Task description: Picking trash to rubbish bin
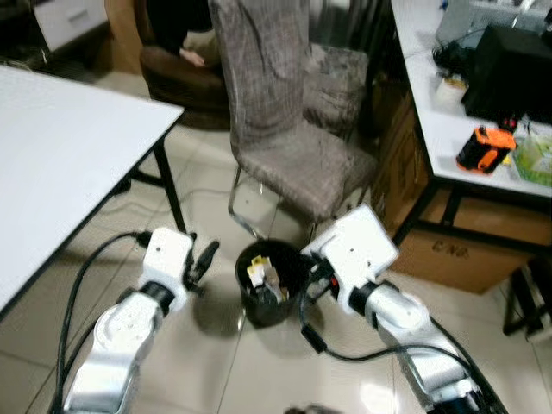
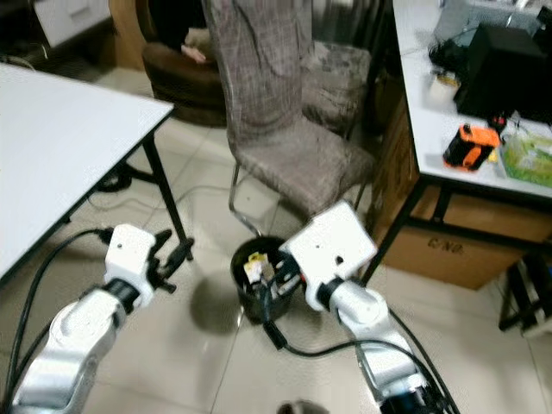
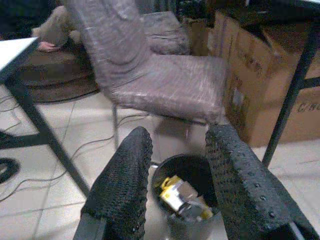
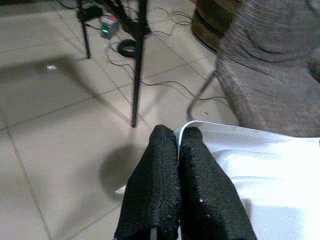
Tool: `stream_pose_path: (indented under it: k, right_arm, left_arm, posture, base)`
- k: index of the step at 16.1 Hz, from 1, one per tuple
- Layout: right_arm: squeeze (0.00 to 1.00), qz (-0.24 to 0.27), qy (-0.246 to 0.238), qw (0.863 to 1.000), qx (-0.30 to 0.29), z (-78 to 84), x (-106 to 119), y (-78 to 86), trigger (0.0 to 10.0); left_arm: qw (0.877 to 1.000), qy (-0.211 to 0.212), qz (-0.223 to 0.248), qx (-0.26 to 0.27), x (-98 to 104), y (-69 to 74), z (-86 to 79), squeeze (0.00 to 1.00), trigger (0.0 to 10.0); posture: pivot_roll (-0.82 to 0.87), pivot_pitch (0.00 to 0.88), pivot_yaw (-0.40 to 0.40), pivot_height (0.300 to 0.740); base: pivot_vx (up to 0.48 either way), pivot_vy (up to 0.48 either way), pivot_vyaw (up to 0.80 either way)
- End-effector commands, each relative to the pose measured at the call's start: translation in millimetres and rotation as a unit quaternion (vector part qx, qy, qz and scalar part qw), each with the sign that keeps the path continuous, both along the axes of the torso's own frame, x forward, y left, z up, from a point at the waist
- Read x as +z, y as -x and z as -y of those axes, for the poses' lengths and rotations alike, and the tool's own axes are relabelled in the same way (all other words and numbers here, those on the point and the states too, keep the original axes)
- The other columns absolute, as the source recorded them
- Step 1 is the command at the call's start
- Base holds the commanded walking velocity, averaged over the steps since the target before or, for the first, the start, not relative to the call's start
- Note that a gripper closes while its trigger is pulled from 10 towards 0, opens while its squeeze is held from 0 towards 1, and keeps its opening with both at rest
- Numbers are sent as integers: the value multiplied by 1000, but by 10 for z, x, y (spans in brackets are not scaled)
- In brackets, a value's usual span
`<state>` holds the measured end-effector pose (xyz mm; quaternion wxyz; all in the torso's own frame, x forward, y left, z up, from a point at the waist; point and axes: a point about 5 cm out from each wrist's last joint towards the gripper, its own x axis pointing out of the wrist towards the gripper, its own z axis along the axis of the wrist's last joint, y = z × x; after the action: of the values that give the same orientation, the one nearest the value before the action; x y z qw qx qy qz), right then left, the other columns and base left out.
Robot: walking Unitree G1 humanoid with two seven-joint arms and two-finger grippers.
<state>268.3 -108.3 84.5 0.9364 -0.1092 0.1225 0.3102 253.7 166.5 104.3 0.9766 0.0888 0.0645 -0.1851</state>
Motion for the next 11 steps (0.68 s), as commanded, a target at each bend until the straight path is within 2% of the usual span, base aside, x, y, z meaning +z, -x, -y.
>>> stream_pose_path:
  k: [1, 2, 4, 5, 7, 11]
  right_arm:
    - [0, 5, -2, 1000, -24, 70, -9, -26, 10000]
    - [0, 4, -2, 1000, -28, 81, -22, -24, 10000]
    - [0, -36, -6, 998, -55, 117, -172, 31, 10000]
    - [0, -40, -5, 998, -57, 122, -196, 43, 10000]
    - [0, -43, -4, 998, -53, 120, -217, 67, 10000]
    - [0, -31, 9, 998, -49, 112, -218, 60, 10000]
  left_arm:
    - [1000, -2, 1, -12, 23, 11, 19, 0, 10000]
    - [1000, -2, -1, -14, 19, 12, 24, 0, 10000]
    - [1000, -3, -4, -25, 10, -2, 57, 0, 10000]
    - [1000, -3, -5, -27, 13, -8, 62, 0, 10000]
    - [1000, -4, -5, -30, 18, -19, 65, 0, 10000]
    - [999, -5, -5, -33, 25, -25, 63, 0, 10000]
  posture:
    - [-18, 77, -66, 740]
    - [-19, 77, -65, 740]
    - [-21, 80, -54, 740]
    - [-23, 81, -53, 740]
    - [-27, 84, -44, 740]
    - [-27, 89, -44, 740]
  base:
    - [379, 0, 0]
    - [382, 0, 0]
    - [384, 0, 0]
    - [382, 0, -719]
    - [386, 0, -800]
    - [386, 0, 0]
